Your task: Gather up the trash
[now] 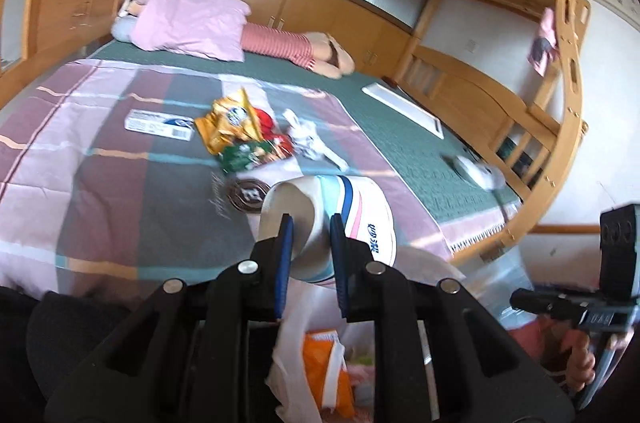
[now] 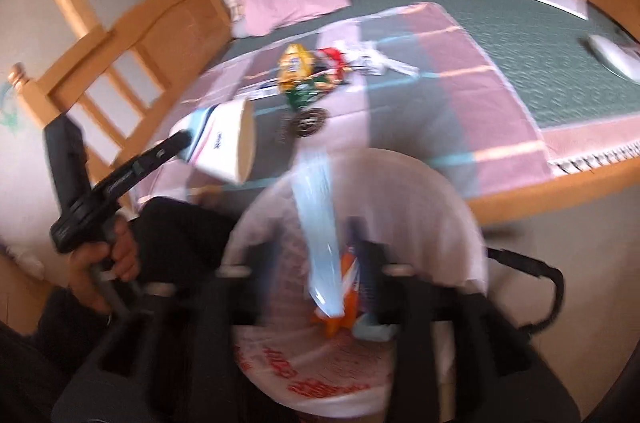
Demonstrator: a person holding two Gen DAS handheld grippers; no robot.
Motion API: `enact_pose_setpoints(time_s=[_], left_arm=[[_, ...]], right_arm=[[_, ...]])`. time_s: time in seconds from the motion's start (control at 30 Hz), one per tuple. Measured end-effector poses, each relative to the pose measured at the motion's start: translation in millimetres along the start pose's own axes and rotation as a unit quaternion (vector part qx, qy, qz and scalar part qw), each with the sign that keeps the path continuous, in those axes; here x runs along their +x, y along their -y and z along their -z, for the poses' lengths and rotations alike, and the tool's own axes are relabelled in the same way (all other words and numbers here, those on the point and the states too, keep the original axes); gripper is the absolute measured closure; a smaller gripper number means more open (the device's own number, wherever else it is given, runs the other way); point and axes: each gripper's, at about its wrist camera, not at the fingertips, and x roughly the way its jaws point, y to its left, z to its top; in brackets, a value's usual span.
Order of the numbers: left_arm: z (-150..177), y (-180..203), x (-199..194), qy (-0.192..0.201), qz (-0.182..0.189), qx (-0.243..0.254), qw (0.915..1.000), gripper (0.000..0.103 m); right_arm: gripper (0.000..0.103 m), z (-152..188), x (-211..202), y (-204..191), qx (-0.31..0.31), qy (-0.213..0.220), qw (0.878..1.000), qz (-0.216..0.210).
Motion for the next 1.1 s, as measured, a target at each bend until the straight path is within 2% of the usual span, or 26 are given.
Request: enact_pose_setpoints(time_s=[0.03,0.1,0.23,0.33,0.4,0.43,0.47,0.53,0.57,0.63,0.7,0.77,0.83,0.9,1.0,1.1], left_arm=[[3,4,2,-0.007,0.006,0.006,0.9999,0.084],[9,11,7,-0.02,0.019,0.016,0.9995,0.084],[27,34,17,-0.06,0.064,0.059,0.9944,0.084],[45,61,29,-0.11,0.11,0.115,0.9811,0.083],[53,72,32,-0.127,0.126,0.135,0.9745,0.073],[56,76,32,-0.127,0.127,0.141,0.9737,0.049],[58,78,29,-0.12,0.123,0.145,0.9744,0.03],[57,79,20,-0.089,0.114,0.148,0.9784,0.021],[57,77,16,-0.076,0.11,0.146,0.9802,0.013],[53,73,7,-0.033,0.098,0.138,0.9849,0.004],[50,71,1,-0.011,0.099,0.128,0.9868,0.004],[47,70,-2,0.0,0.104,0.123,0.9869,0.004],[45,73,0,-0.018,0.088,0.139,0.9862,0.003],[46,76,0,-0.018,0.087,0.149,0.9848,0.003],[45,77,-6,-0.005,0.105,0.145,0.9839,0.003],[43,76,-15,0.035,0.094,0.134,0.9859,0.003]], right_arm=[[0.041,-2,-5,3,0.011,0.01,1.0,-0.001],[0.041,-7,-18,11,0.034,0.041,0.999,-0.006],[0.034,-16,-37,15,0.046,0.1,0.994,0.027],[0.026,-16,-45,18,0.051,0.127,0.99,0.026],[0.02,-15,-47,20,0.058,0.139,0.988,0.023],[0.017,-15,-49,21,0.063,0.149,0.986,0.026],[0.016,-14,-51,22,0.064,0.159,0.985,0.031],[0.011,-10,-58,22,0.061,0.19,0.978,0.06],[0.006,-9,-62,19,0.054,0.213,0.972,0.087],[0.003,-5,-66,11,0.035,0.256,0.956,0.136],[0.003,-2,-68,2,0.01,0.29,0.941,0.175],[0.003,-2,-66,-3,-0.01,0.3,0.935,0.187],[0.003,-2,-62,-3,-0.018,0.301,0.937,0.178],[0.003,0,-58,-3,-0.021,0.305,0.937,0.171],[0.003,2,-54,-9,-0.04,0.311,0.932,0.181],[0.003,2,-51,-16,-0.059,0.308,0.932,0.182]])
